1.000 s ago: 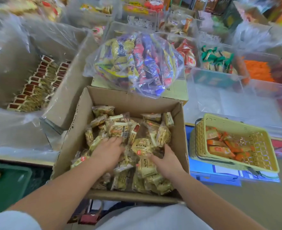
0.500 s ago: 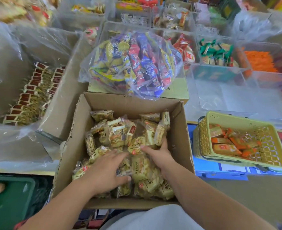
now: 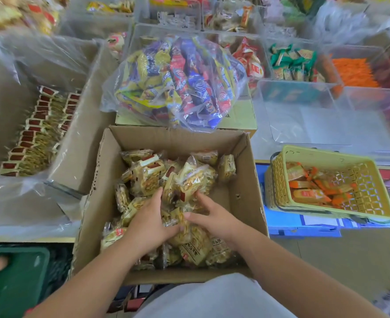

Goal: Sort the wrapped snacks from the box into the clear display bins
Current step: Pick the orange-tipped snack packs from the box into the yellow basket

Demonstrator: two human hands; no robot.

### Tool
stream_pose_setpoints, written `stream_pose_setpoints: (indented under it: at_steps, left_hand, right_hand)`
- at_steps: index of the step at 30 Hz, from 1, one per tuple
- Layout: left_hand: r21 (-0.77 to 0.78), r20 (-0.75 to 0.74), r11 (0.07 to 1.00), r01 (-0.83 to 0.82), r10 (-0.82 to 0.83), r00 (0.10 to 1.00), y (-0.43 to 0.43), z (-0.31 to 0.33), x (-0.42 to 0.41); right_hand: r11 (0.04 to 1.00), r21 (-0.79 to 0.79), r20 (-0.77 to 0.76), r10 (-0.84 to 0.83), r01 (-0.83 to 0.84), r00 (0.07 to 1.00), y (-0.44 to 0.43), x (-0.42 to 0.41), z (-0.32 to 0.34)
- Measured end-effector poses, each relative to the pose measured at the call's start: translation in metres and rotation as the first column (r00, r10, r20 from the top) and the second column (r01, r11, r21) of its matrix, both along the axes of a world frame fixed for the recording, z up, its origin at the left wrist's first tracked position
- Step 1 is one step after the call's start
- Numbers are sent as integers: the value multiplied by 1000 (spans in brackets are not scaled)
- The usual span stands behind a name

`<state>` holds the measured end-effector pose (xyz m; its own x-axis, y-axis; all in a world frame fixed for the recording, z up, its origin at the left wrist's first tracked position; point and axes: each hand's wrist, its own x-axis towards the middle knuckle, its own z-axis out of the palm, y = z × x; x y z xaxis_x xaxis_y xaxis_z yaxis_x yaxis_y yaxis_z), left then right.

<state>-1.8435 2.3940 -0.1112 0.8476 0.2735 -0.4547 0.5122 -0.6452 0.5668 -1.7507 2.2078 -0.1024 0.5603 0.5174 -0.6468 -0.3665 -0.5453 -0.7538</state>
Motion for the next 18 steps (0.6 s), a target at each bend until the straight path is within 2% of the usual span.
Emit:
stream_pose_setpoints:
  at_steps: [3, 6, 9, 12, 15, 18]
  left_hand:
    - [64, -70, 991, 119, -115, 991, 2, -3, 0]
    - [149, -160, 949, 278, -254, 954, 7, -6, -6]
    - [231, -193, 899, 371, -332, 923, 8, -7, -10]
    - [245, -142, 915, 322, -295, 945, 7, -5, -9]
    - [187, -69, 956, 224, -215, 974, 8, 2, -9]
    - [117, 14, 984, 136, -138, 990, 9, 8, -12]
  right_hand:
    - [999, -48, 67, -20, 23, 998, -11, 5, 7]
    - [986, -168, 191, 15, 18, 982, -22, 8, 10]
    - [958, -284, 180, 93, -39, 979, -29, 1, 6]
    - [945, -311, 74, 130, -101, 989, -28, -12, 4]
    - [913, -372, 93, 217, -168, 972, -23, -18, 1]
    - [909, -392, 87, 190, -142, 978, -23, -18, -1]
